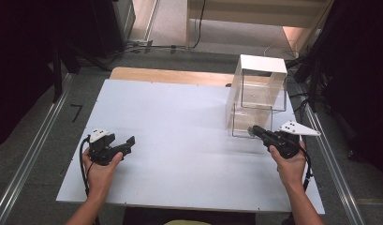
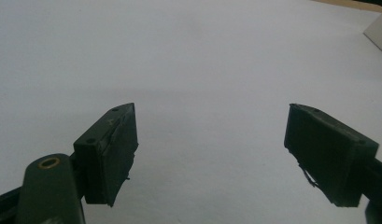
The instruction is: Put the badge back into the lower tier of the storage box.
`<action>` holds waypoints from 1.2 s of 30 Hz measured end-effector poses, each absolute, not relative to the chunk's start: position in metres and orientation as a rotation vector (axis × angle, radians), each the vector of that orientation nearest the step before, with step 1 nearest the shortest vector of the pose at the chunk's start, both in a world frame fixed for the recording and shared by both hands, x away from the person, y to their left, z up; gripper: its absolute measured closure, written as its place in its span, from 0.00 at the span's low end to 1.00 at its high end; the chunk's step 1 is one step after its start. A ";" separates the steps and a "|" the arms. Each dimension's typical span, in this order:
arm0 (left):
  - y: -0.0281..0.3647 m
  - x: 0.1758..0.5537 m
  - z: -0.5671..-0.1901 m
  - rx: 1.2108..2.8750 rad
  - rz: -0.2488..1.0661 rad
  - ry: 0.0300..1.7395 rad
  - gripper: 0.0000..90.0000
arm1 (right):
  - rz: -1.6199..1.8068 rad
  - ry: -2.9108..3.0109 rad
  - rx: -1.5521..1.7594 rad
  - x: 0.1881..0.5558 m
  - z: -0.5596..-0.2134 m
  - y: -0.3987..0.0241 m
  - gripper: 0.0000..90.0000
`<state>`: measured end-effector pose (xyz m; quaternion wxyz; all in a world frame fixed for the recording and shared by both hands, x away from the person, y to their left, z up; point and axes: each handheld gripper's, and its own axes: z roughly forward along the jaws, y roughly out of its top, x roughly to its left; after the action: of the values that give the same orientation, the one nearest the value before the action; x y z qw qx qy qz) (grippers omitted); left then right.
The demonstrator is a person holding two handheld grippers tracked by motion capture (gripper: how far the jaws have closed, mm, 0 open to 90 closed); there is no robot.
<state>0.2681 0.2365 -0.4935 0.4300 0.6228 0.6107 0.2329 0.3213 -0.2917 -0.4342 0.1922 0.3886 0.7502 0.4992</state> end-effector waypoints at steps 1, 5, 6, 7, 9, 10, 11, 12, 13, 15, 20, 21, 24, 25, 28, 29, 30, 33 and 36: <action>0.237 0.268 -0.494 1.553 0.581 1.523 0.19 | 1.390 2.106 1.102 0.324 -0.436 -0.292 0.95; 0.237 0.268 -0.494 1.552 0.581 1.525 0.19 | 1.378 2.100 1.117 0.328 -0.438 -0.293 0.95; 0.237 0.268 -0.494 1.552 0.581 1.525 0.19 | 1.378 2.100 1.120 0.329 -0.439 -0.293 0.95; 0.237 0.268 -0.494 1.553 0.582 1.525 0.19 | 1.373 2.097 1.126 0.330 -0.439 -0.293 0.95; 0.237 0.268 -0.494 1.552 0.581 1.525 0.19 | 1.364 2.094 1.137 0.332 -0.440 -0.293 0.95; 0.237 0.268 -0.494 1.552 0.581 1.524 0.19 | 1.353 2.093 1.144 0.334 -0.442 -0.293 0.95; 0.237 0.268 -0.494 1.553 0.580 1.523 0.19 | 1.350 2.094 1.145 0.335 -0.443 -0.293 0.95; 0.237 0.268 -0.494 1.553 0.581 1.523 0.19 | 1.344 2.096 1.149 0.336 -0.443 -0.293 0.95; 0.237 0.268 -0.494 1.553 0.581 1.523 0.19 | 1.344 2.094 1.154 0.337 -0.444 -0.293 0.95; 0.237 0.268 -0.494 1.551 0.581 1.524 0.19 | 1.339 2.094 1.155 0.338 -0.445 -0.293 0.95; 0.237 0.268 -0.494 1.553 0.579 1.525 0.19 | 1.331 2.103 1.177 0.340 -0.447 -0.292 0.81; 0.237 0.268 -0.494 1.553 0.579 1.525 0.19 | 1.334 2.106 1.177 0.340 -0.447 -0.291 0.76; 0.237 0.268 -0.494 1.551 0.579 1.523 0.19 | 1.325 2.114 1.181 0.340 -0.447 -0.290 0.64; 0.237 0.268 -0.493 1.549 0.580 1.524 0.19 | 1.324 2.118 1.186 0.340 -0.448 -0.290 0.62; 0.237 0.268 -0.493 1.547 0.582 1.525 0.19 | 1.311 2.118 1.191 0.340 -0.448 -0.289 0.56; 0.237 0.268 -0.493 1.546 0.582 1.525 0.19 | 1.308 2.122 1.195 0.340 -0.448 -0.289 0.55; 0.238 0.268 -0.493 1.545 0.582 1.525 0.19 | 1.307 2.127 1.195 0.340 -0.449 -0.289 0.53; 0.238 0.268 -0.493 1.544 0.582 1.525 0.19 | 1.297 2.127 1.193 0.339 -0.449 -0.287 0.46; 0.238 0.268 -0.493 1.544 0.582 1.523 0.19 | 1.288 2.130 1.206 0.337 -0.449 -0.286 0.41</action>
<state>0.2677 0.2376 -0.4930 0.4331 0.6196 0.6115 0.2336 0.3366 -0.2863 -0.4489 0.1868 0.4282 0.7567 0.4574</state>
